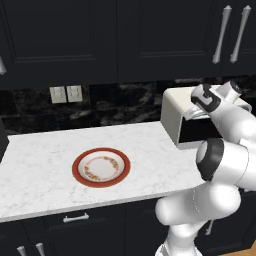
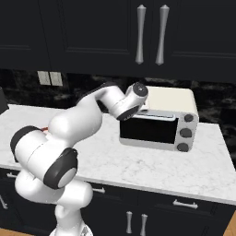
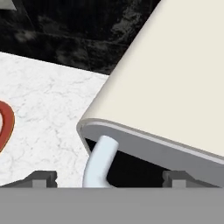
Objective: Pick up the kebab skewer and baguette bread, and place them inside the toaster oven. Close the toaster oven door and start by setting the timer.
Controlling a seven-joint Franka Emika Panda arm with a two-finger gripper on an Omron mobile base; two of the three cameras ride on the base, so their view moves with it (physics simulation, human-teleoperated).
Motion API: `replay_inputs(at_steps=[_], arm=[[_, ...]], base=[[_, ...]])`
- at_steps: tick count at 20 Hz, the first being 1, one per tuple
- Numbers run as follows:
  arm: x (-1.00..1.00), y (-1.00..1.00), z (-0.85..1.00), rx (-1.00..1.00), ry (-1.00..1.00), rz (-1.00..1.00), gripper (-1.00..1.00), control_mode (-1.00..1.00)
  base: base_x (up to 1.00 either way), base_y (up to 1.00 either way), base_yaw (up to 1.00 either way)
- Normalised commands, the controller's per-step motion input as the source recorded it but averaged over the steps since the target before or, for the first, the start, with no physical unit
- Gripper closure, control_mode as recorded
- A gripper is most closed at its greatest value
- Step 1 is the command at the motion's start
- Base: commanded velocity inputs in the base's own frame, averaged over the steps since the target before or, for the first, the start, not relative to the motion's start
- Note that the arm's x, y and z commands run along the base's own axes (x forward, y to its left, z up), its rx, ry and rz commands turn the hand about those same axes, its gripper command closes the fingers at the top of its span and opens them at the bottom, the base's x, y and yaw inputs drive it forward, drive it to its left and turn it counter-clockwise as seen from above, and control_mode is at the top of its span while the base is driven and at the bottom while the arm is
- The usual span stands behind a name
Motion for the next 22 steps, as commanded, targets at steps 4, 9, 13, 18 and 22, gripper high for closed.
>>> replay_inputs(at_steps=[4,9,13,18,22], arm=[[0.22,-0.33,0.18,-0.15,-0.15,0.00,-1.00,-1.00],[0.09,-0.37,0.18,-0.13,-0.17,0.00,-1.00,-1.00],[0.06,-0.35,0.25,-0.08,-0.18,0.00,-1.00,-1.00],[0.14,-0.42,0.48,-0.02,-0.02,0.00,-1.00,-1.00],[0.17,-0.46,0.61,0.00,0.00,0.00,-1.00,-1.00]], base=[[0.00,0.00,0.00],[0.00,0.00,0.00],[0.00,0.00,0.00],[0.00,0.00,0.00],[0.00,0.00,0.00]])
